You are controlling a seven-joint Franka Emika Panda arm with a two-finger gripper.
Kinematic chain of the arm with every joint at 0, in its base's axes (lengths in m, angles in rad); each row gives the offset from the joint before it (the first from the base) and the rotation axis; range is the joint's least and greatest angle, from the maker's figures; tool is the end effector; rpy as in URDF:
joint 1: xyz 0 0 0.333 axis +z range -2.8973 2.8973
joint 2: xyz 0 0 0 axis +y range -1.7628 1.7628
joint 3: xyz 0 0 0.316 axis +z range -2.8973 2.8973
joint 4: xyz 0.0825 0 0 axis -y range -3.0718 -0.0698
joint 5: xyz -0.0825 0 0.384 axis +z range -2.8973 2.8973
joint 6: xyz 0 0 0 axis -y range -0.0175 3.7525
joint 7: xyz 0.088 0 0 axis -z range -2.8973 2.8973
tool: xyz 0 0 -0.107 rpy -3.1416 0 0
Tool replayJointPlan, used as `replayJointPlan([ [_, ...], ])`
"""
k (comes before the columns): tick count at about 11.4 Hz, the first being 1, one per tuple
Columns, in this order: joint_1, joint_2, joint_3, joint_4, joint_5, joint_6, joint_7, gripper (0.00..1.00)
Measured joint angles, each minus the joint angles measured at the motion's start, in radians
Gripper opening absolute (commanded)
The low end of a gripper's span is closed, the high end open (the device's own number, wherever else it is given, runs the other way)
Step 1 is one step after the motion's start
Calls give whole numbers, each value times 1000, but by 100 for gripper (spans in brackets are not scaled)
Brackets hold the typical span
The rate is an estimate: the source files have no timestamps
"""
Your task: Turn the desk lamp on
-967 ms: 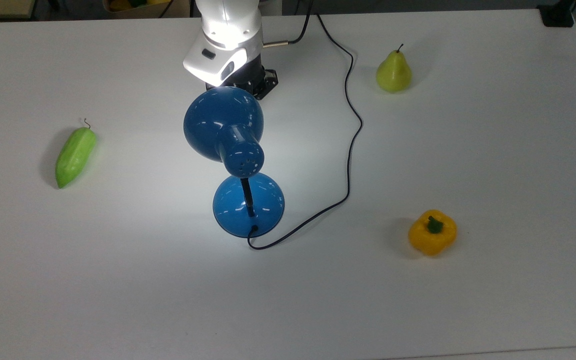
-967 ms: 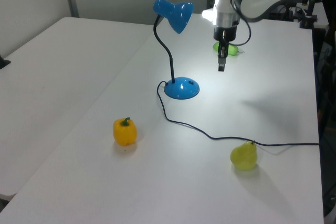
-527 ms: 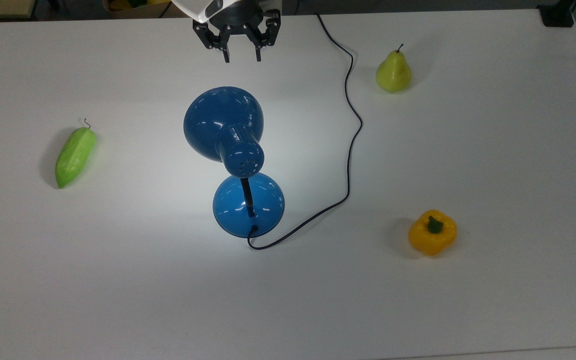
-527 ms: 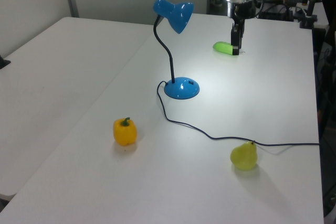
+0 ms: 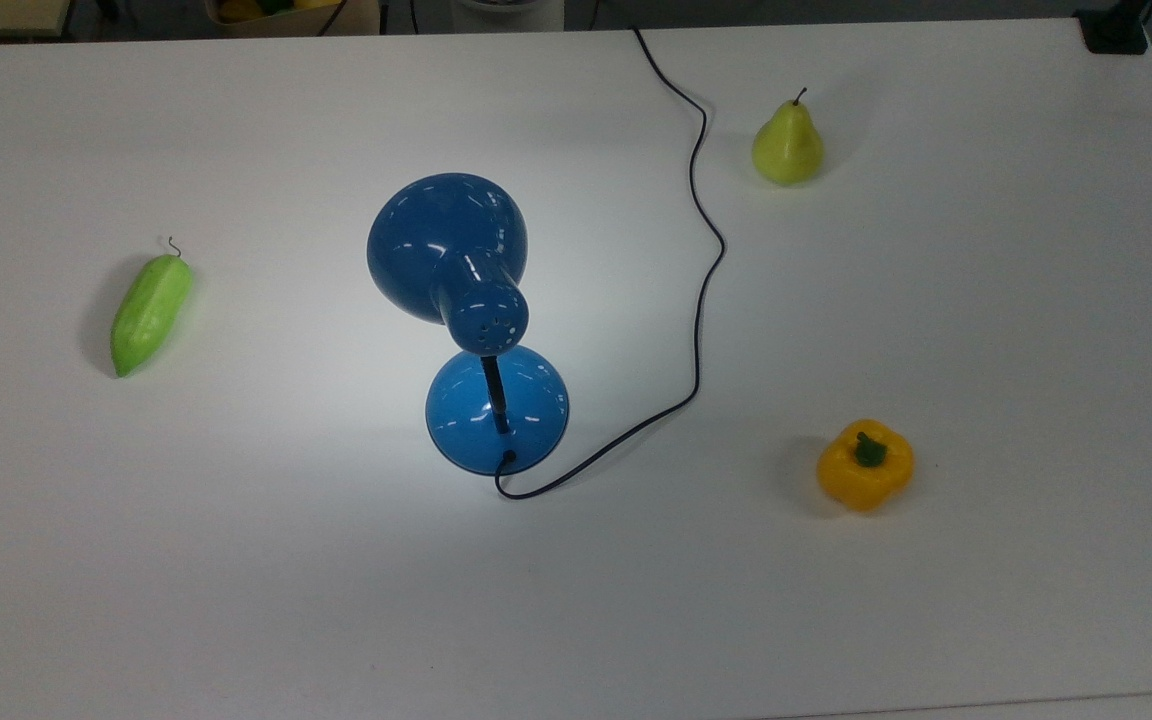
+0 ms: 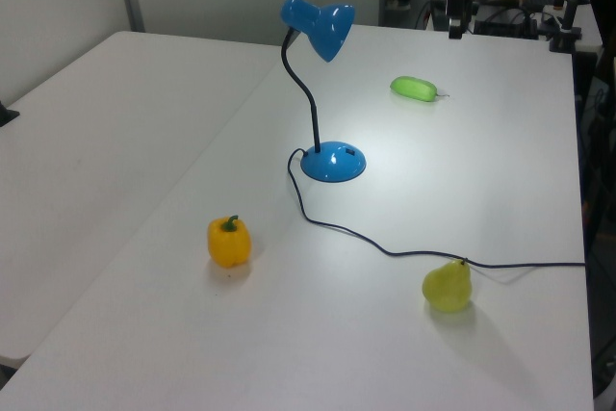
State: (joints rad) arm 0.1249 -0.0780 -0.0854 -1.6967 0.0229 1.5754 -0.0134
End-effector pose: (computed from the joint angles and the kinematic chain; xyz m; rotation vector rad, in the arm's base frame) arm 0.5281 0.0216 0.6077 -3.1108 -0.0820 0.0684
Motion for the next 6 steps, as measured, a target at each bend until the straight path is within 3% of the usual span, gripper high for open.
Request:
replayJointPlan([
  [3,36,-36,-50,37,0,-14,98,100],
  [6,62,-36,-59,43,0,-13,168,100],
])
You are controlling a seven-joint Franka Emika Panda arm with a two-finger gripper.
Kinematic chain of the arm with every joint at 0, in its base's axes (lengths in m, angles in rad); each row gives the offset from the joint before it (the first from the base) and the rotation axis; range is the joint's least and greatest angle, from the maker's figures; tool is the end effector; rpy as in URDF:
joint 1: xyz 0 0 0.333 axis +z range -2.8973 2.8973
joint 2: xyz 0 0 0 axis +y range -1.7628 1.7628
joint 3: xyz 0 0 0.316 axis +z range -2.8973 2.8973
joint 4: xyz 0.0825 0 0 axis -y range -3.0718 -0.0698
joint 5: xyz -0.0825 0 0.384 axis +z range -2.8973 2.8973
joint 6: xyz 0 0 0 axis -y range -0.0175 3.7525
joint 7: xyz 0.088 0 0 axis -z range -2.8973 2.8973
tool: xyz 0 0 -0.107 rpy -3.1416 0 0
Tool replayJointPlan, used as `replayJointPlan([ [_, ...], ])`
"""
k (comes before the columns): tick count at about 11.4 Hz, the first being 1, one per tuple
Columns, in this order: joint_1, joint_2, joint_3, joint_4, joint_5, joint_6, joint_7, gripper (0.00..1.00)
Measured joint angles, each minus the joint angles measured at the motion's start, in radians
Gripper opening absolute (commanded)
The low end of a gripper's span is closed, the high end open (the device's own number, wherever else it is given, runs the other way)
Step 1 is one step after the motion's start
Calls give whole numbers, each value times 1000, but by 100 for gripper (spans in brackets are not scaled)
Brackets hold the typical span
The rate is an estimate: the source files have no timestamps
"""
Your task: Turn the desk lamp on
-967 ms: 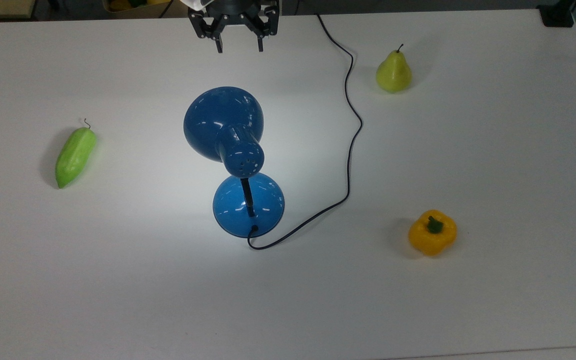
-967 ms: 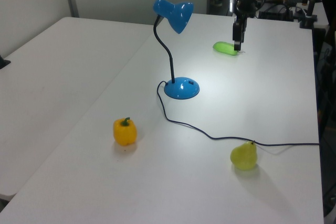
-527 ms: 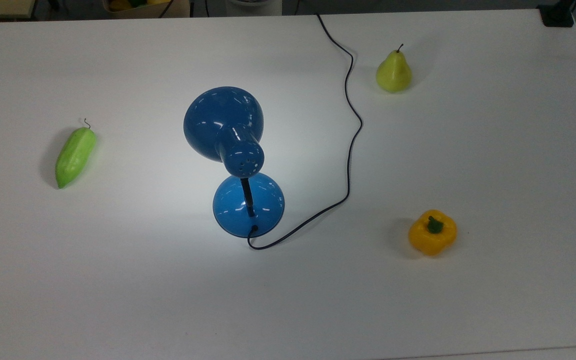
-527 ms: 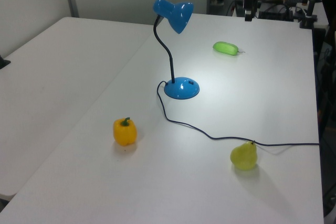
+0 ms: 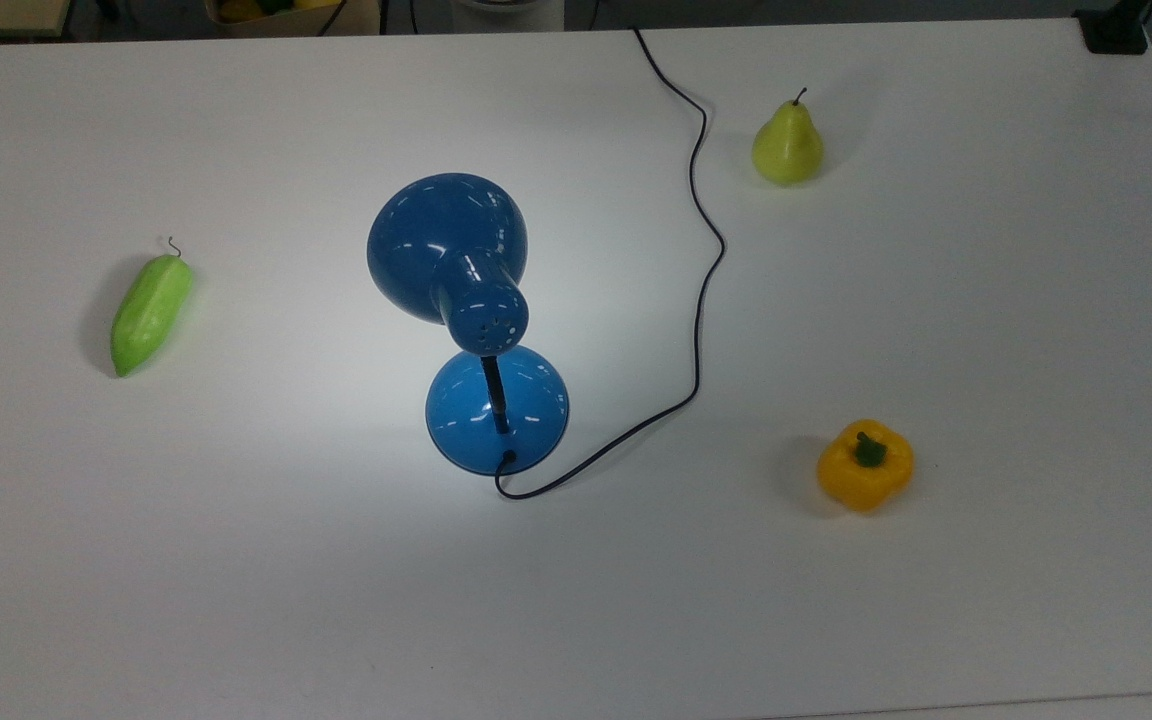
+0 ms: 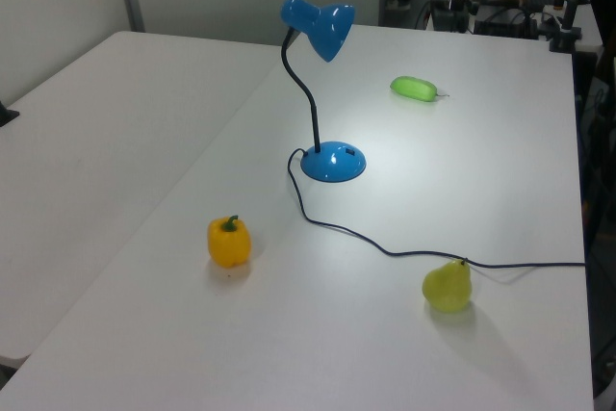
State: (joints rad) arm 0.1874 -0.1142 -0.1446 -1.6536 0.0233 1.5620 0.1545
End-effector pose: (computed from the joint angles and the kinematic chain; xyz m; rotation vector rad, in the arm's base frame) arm 0.5176 0.0200 0.6453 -3.0951 0.1712 -0.0270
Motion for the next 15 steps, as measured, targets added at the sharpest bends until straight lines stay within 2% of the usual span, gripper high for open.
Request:
replayJointPlan([
  [2,12,21,4,0,0,47,16,100],
  [3,-11,32,30,-3,0,74,16,100],
  [4,-50,41,77,-7,0,93,14,100],
  [6,-85,51,127,-11,-1,108,-21,100],
  [9,-100,55,127,-12,-1,120,-173,100],
  [11,-101,60,101,-12,-1,151,-233,100],
  [15,-96,62,89,-12,-1,151,-247,100],
])
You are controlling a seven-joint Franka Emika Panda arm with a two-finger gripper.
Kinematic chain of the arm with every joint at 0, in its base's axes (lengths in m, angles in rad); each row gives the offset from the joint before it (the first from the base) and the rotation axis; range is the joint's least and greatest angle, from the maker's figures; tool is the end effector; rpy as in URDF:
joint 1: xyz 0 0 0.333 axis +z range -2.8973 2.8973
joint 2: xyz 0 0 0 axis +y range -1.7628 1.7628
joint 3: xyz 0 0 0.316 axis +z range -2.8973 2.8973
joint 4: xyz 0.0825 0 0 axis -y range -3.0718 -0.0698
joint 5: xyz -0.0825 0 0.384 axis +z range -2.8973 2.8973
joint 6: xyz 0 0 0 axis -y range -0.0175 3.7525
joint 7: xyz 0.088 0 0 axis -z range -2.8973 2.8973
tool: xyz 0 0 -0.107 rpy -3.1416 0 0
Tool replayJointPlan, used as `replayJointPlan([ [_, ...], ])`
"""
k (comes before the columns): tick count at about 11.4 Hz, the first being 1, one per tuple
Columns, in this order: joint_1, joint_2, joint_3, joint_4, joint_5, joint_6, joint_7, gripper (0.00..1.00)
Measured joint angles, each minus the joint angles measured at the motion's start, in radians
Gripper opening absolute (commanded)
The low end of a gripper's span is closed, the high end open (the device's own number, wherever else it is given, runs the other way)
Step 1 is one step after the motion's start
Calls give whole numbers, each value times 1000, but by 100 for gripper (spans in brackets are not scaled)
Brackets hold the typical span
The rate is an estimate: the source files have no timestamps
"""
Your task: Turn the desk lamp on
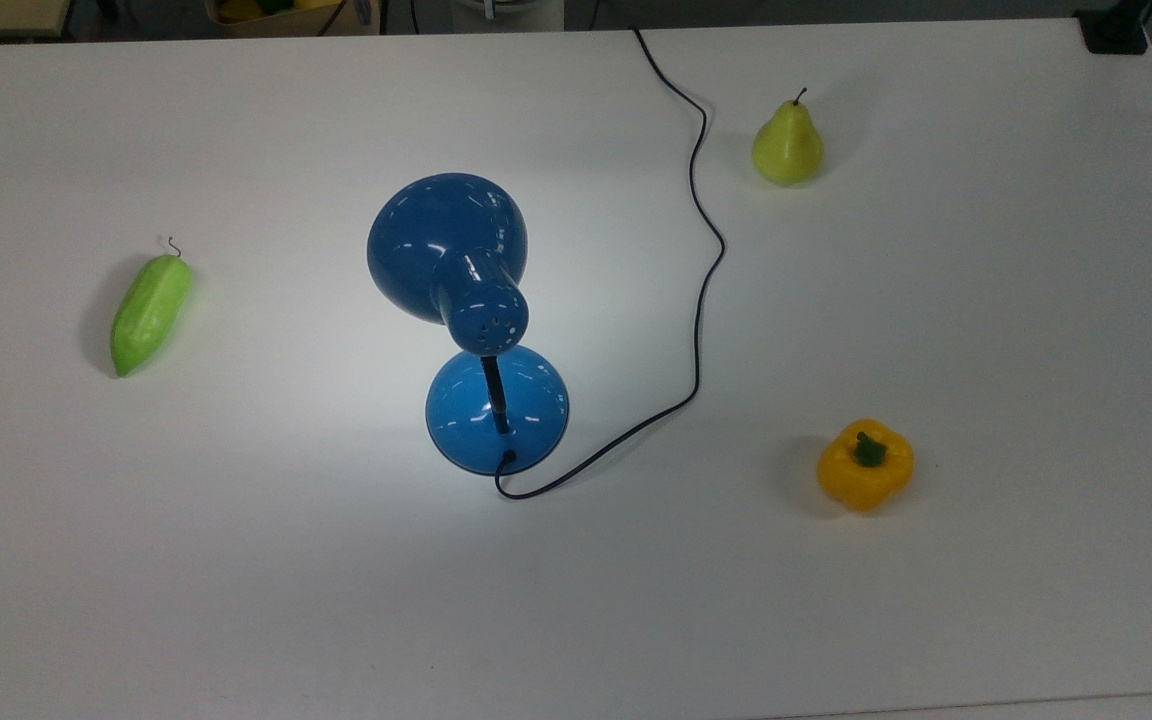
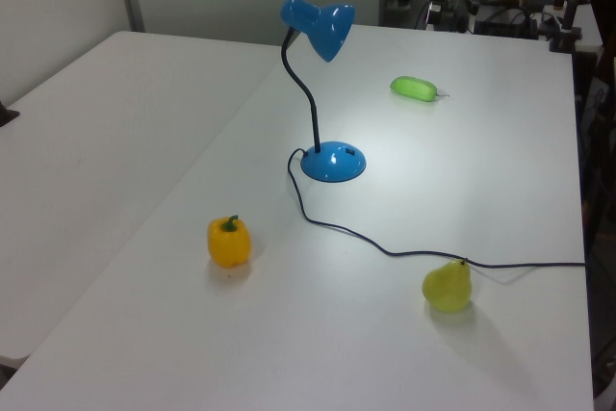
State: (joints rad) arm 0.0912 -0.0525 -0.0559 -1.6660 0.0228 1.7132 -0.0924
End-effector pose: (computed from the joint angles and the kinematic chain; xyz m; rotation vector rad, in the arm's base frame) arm 0.5508 0.0208 0.6212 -3.1088 -0.1954 -0.1564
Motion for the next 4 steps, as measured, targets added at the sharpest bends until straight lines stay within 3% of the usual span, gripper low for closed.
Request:
replayJointPlan([
  [4,4,0,0,-1,0,-1,0,100],
])
